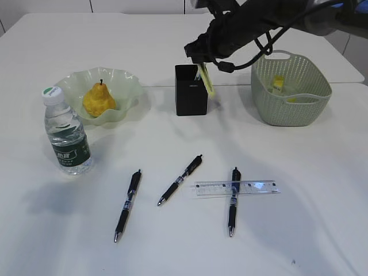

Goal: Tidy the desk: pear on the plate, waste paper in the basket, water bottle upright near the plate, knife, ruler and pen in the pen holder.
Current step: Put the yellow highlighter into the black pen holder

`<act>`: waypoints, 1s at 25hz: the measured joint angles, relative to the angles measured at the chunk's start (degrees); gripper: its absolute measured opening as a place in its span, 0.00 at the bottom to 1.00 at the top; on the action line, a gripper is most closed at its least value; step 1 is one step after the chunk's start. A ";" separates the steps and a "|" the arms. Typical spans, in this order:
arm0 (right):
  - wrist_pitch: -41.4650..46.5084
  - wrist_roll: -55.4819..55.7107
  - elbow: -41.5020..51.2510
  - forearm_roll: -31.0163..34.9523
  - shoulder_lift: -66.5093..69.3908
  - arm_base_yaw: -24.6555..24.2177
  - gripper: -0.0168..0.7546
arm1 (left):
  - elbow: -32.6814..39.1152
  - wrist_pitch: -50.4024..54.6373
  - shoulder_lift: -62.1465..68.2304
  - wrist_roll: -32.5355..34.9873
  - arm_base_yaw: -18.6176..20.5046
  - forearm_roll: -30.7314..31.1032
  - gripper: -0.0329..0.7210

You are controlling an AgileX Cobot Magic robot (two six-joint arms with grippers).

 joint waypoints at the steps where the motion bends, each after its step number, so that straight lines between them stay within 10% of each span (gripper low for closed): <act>1: -1.37 -0.27 0.00 0.25 0.00 0.00 0.17 | 0.00 0.00 0.00 0.00 0.00 0.00 0.71; 25: -23.00 -6.20 0.00 12.09 4.03 1.21 0.17 | 0.00 0.03 0.00 0.00 0.00 0.04 0.71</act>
